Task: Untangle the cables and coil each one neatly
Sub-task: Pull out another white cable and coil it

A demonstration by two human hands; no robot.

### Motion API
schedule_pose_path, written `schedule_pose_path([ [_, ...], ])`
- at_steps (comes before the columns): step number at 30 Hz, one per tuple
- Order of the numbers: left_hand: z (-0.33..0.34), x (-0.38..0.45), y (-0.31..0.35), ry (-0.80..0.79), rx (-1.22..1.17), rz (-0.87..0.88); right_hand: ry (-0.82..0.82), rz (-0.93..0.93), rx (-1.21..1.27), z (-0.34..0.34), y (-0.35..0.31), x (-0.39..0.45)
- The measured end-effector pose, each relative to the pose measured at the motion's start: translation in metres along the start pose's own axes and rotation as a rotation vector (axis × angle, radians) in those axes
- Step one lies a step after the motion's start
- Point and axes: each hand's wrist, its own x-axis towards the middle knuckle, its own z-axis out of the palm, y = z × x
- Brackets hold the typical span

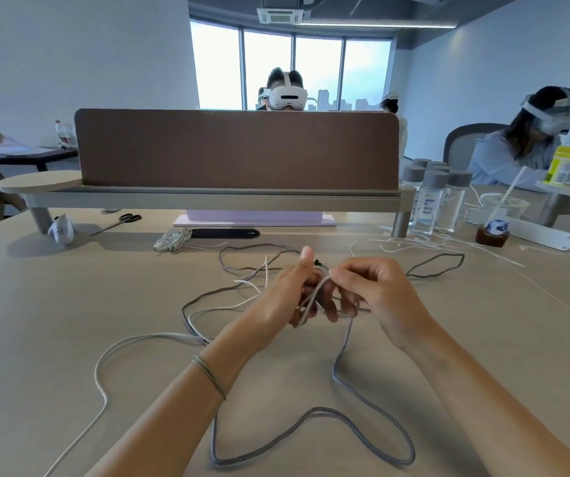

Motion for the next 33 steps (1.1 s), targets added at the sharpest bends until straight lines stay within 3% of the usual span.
schedule_pose_path([
  [4, 0.005, -0.003, 0.001, -0.121, -0.001, 0.04, 0.214, -0.061, -0.204, 0.003, 0.007, 0.002],
  [8, 0.004, -0.004, 0.001, -0.139, -0.123, 0.089, 0.281, -0.066, -0.235, 0.005, 0.012, 0.004],
  [15, 0.01, -0.001, -0.003, 0.138, -0.244, 0.13, -0.02, 0.005, -0.089, 0.001, 0.015, 0.006],
  [22, 0.003, 0.003, -0.005, 0.273, -0.387, 0.171, -0.167, 0.129, -0.103, 0.002, 0.017, 0.003],
  [25, 0.002, 0.004, -0.006, 0.298, -0.358, 0.153, -0.156, 0.1, -0.198, 0.004, 0.019, 0.003],
  [29, 0.005, 0.007, -0.013, 0.215, -0.347, 0.155, -0.103, 0.07, -0.18, 0.008, 0.021, 0.003],
  [33, 0.006, 0.007, -0.01, 0.29, -0.414, 0.176, -0.131, 0.092, -0.242, 0.01, 0.024, 0.003],
])
